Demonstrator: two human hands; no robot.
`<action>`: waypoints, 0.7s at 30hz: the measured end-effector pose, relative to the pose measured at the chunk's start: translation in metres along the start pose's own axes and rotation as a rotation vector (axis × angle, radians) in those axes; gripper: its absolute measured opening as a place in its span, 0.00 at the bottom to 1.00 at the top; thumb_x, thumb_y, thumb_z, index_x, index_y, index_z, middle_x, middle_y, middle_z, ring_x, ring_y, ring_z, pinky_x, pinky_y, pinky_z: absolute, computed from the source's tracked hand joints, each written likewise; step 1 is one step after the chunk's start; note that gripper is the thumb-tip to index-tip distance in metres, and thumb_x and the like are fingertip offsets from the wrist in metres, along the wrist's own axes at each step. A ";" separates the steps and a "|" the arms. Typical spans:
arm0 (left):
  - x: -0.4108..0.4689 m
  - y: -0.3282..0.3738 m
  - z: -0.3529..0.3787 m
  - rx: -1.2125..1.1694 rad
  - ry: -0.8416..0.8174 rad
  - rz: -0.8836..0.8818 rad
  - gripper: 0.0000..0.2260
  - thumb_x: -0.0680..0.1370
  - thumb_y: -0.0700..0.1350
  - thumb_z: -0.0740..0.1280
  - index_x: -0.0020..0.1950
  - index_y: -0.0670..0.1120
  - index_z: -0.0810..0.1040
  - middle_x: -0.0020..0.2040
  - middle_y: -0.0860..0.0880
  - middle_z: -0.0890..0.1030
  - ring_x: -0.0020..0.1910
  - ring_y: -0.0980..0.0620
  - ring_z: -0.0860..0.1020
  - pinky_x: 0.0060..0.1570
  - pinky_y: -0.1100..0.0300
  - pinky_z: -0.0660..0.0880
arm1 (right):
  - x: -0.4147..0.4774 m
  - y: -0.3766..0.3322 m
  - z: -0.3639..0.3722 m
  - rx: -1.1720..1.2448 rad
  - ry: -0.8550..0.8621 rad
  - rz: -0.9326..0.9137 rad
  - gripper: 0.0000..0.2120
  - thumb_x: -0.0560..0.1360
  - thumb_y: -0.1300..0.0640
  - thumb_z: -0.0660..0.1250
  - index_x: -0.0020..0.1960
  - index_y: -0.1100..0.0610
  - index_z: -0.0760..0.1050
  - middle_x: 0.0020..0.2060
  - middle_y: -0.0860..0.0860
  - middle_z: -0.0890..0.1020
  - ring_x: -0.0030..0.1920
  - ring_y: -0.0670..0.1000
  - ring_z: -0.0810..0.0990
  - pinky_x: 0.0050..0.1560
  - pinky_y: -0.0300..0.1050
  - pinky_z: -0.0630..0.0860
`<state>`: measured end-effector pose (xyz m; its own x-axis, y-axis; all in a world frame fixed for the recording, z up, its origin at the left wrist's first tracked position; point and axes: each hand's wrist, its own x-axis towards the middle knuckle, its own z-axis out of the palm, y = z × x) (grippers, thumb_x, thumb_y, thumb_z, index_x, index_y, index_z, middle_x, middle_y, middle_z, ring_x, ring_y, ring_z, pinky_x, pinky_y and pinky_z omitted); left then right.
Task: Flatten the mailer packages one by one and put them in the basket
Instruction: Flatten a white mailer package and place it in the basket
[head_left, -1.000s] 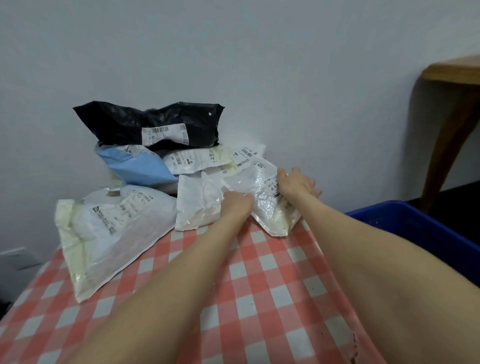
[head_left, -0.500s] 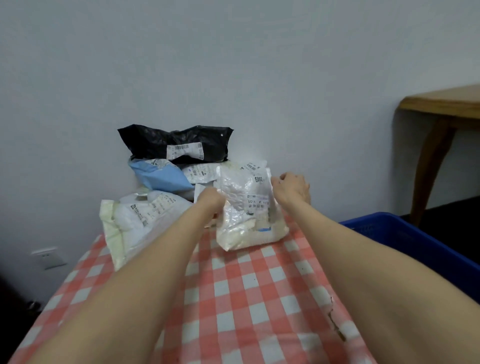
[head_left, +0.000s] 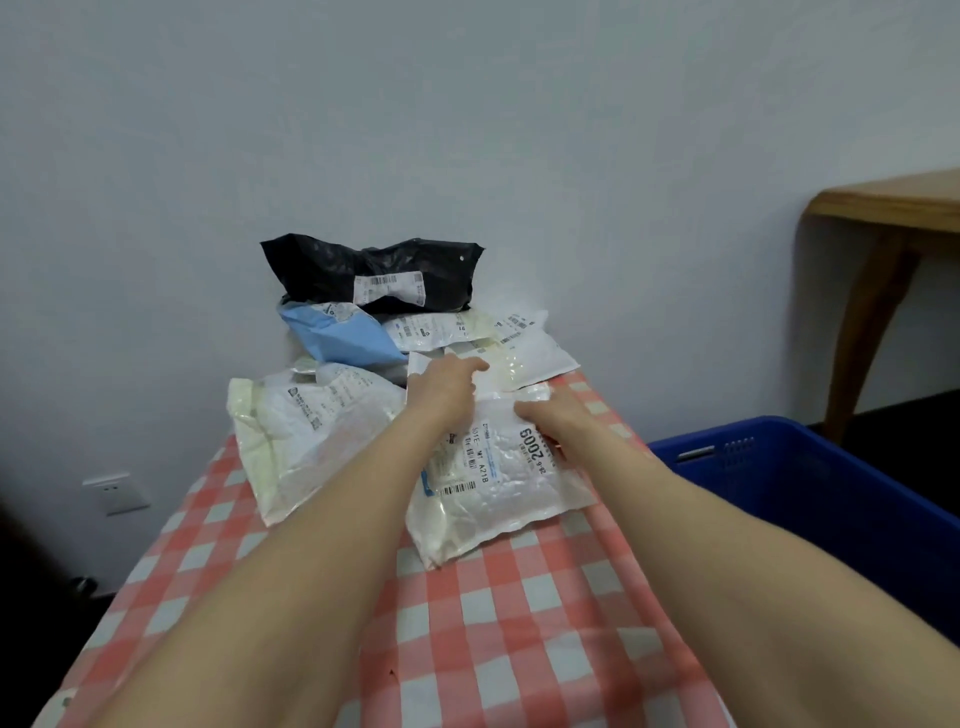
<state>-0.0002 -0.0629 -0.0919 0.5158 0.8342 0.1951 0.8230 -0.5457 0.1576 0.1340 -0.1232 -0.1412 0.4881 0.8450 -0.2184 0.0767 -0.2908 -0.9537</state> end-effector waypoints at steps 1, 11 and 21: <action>0.000 -0.003 0.003 -0.026 0.030 0.007 0.20 0.80 0.39 0.59 0.69 0.55 0.70 0.65 0.48 0.73 0.65 0.48 0.71 0.63 0.47 0.68 | 0.005 0.004 0.000 0.000 0.059 0.024 0.08 0.73 0.59 0.67 0.51 0.61 0.75 0.45 0.57 0.82 0.41 0.56 0.82 0.43 0.49 0.82; -0.032 -0.025 0.029 -0.261 -0.139 -0.165 0.24 0.76 0.53 0.65 0.72 0.54 0.66 0.67 0.42 0.63 0.62 0.41 0.72 0.62 0.54 0.68 | 0.018 0.011 -0.012 0.003 0.216 0.085 0.37 0.70 0.37 0.64 0.72 0.58 0.65 0.62 0.57 0.77 0.59 0.60 0.77 0.61 0.55 0.74; -0.035 0.004 0.050 -0.322 -0.100 -0.210 0.25 0.77 0.46 0.65 0.73 0.53 0.64 0.67 0.40 0.64 0.62 0.41 0.71 0.62 0.55 0.67 | 0.052 0.042 -0.031 -0.003 0.135 -0.045 0.51 0.53 0.31 0.66 0.70 0.56 0.68 0.61 0.53 0.78 0.58 0.56 0.78 0.61 0.55 0.75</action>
<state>-0.0033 -0.0901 -0.1465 0.3780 0.9252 0.0334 0.8044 -0.3461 0.4828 0.1899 -0.1057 -0.1864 0.5967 0.7891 -0.1456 0.1033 -0.2554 -0.9613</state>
